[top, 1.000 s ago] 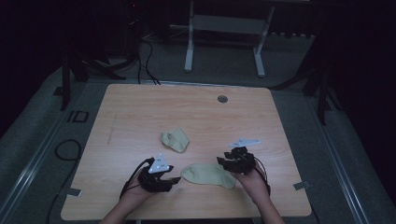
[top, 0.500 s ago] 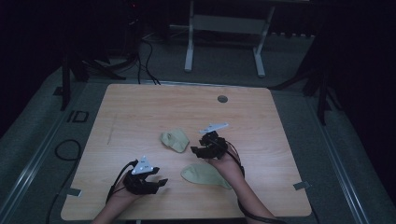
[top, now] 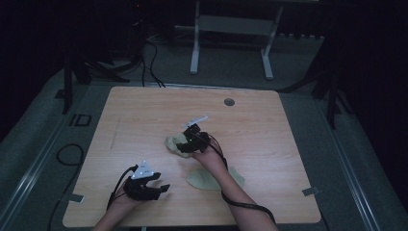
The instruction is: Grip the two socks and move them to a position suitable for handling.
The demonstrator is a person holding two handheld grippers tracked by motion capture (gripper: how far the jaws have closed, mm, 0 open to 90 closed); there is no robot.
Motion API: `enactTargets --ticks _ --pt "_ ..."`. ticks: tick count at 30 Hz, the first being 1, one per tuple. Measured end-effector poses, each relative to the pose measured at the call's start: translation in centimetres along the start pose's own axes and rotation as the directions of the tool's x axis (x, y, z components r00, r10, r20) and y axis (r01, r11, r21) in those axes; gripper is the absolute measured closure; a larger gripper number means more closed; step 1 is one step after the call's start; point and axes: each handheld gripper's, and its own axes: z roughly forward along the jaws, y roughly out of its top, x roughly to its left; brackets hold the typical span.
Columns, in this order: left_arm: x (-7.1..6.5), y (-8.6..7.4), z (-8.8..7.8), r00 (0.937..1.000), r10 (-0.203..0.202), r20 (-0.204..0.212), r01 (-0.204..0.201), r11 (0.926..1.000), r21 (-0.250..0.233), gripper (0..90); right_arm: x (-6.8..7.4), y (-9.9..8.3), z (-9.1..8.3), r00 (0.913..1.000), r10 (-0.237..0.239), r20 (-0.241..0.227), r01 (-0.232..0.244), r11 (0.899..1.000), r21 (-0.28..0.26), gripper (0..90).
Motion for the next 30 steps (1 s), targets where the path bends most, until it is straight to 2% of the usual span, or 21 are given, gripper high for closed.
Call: enactTargets --ticks 7,13,14,16,17,18,20,24,26,28,30 --pt "-0.1 0.0 0.0 0.9999 0.008 0.010 -0.008 1.0000 0.000 38.7 0.8 1.9 3.3 0.9995 -0.005 0.032 0.004 0.999 0.037 43.7" --pt "0.0 -0.1 -0.1 0.9999 0.001 0.012 -0.001 1.0000 0.001 38.7 1.3 2.4 5.4 0.9972 -0.023 0.072 0.018 0.997 0.075 43.6" --pt "0.0 -0.1 -0.1 0.9999 -0.001 0.012 0.001 1.0000 0.000 38.8 1.6 2.5 6.0 0.9972 -0.027 0.070 0.020 0.995 0.098 43.6" --pt "0.0 -0.1 0.0 0.9999 -0.001 0.013 0.001 1.0000 0.001 38.7 2.0 2.3 6.5 0.9940 -0.055 0.095 0.044 0.992 0.115 42.9" --pt "0.0 -0.1 0.0 0.9999 -0.001 0.013 0.000 1.0000 0.002 38.7 2.4 2.2 6.6 0.9894 -0.083 0.119 0.069 0.991 0.114 44.5" --pt "0.0 -0.1 0.0 0.9999 -0.001 0.015 0.001 1.0000 0.001 38.7 2.4 2.2 6.6 0.9894 -0.083 0.119 0.069 0.991 0.114 44.5" --pt "0.0 -0.1 0.0 0.9999 0.003 0.014 -0.003 1.0000 0.006 38.7 2.5 2.2 6.6 0.9892 -0.081 0.122 0.067 0.991 0.112 49.0" --pt "-0.1 -0.1 0.1 0.9999 0.006 0.015 -0.006 0.9999 0.008 38.7 2.6 2.3 6.4 0.9865 -0.090 0.137 0.075 0.991 0.114 75.3" --pt "-0.1 -0.1 0.1 0.9999 0.006 0.012 -0.006 0.9999 0.011 38.7 2.4 2.2 6.4 0.9861 -0.082 0.145 0.067 0.992 0.106 79.7" --pt "0.0 -0.2 0.1 0.9999 0.002 0.015 -0.002 1.0000 0.009 38.7 2.1 2.2 6.3 0.9897 -0.059 0.131 0.045 0.994 0.101 81.2" --pt "0.1 -0.2 0.0 0.9999 0.000 0.016 0.000 1.0000 0.007 38.7 1.9 2.3 5.9 0.9894 -0.065 0.130 0.052 0.994 0.100 81.5"
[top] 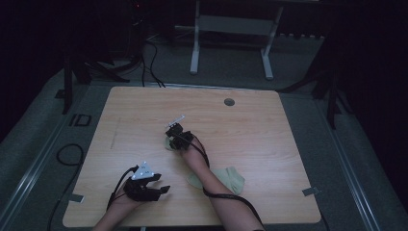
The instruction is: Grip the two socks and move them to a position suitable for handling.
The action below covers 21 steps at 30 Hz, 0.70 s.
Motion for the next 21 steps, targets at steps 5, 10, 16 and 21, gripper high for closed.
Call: enactTargets --ticks 5,10,16,21 --pt "0.0 0.0 0.1 1.0000 -0.005 0.004 0.005 1.0000 0.001 38.7 -1.2 0.3 -2.5 0.9999 -0.003 0.011 0.004 0.999 -0.037 81.7" --pt "0.0 0.0 0.2 1.0000 -0.005 0.006 0.005 1.0000 0.003 38.7 -3.0 0.2 -5.9 0.9994 -0.003 0.034 0.005 0.997 -0.074 81.6" --pt "0.0 0.0 0.2 0.9997 -0.019 0.013 0.019 0.9998 -0.005 38.6 -5.4 -0.9 -9.5 0.9968 -0.010 0.079 0.017 0.996 -0.088 81.6" --pt "0.1 0.0 0.3 0.9996 -0.027 0.012 0.027 0.9996 0.001 38.7 -7.3 -2.8 -11.6 0.9954 0.003 0.096 0.004 0.997 -0.079 81.6"
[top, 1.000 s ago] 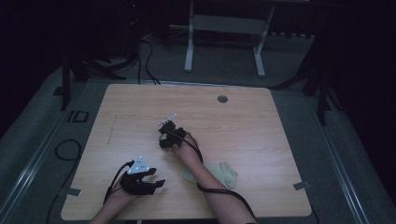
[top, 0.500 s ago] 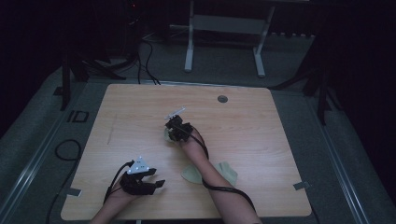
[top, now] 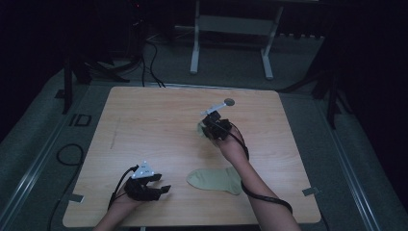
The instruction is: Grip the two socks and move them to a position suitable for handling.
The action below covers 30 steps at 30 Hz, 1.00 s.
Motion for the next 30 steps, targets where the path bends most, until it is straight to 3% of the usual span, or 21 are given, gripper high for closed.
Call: enactTargets --ticks 5,15,21,26,30 --pt "-0.2 0.1 0.1 1.0000 0.007 0.005 -0.007 1.0000 0.001 38.8 -0.5 -2.4 0.1 0.9996 0.013 -0.025 -0.012 1.000 0.024 81.6" --pt "-0.4 0.1 0.3 0.9997 0.015 0.018 -0.015 0.9999 0.001 38.8 1.7 -5.3 4.1 0.9963 0.026 -0.082 -0.019 0.996 0.088 81.4" --pt "-0.4 0.2 0.3 0.9996 0.019 0.020 -0.019 0.9998 -0.004 38.7 2.4 -6.1 5.4 0.9965 0.033 -0.076 -0.026 0.995 0.098 81.1" --pt "-0.5 0.6 0.7 0.9994 0.028 0.019 -0.028 0.9996 -0.004 38.8 2.9 -6.0 5.6 0.9958 0.033 -0.085 -0.025 0.996 0.090 61.0" --pt "-0.6 0.5 0.7 0.9993 0.030 0.024 -0.030 0.9996 -0.001 38.7 3.3 -5.8 5.8 0.9960 0.026 -0.085 -0.018 0.996 0.093 52.5"
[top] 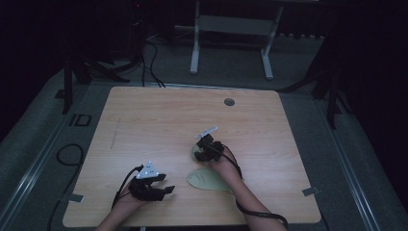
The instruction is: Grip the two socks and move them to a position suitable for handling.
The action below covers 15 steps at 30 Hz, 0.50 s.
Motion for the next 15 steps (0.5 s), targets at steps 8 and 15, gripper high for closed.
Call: enactTargets --ticks 8,15 --pt "0.2 -0.1 -0.2 0.9999 -0.011 -0.003 0.011 0.9999 -0.009 38.7 -0.7 0.6 -1.8 0.9990 0.038 -0.025 -0.039 0.998 -0.042 48.7" --pt "0.1 -0.1 -0.2 1.0000 -0.006 -0.007 0.006 1.0000 -0.003 38.8 -0.2 -0.3 -2.0 0.9996 0.017 -0.022 -0.018 1.000 -0.017 58.7"
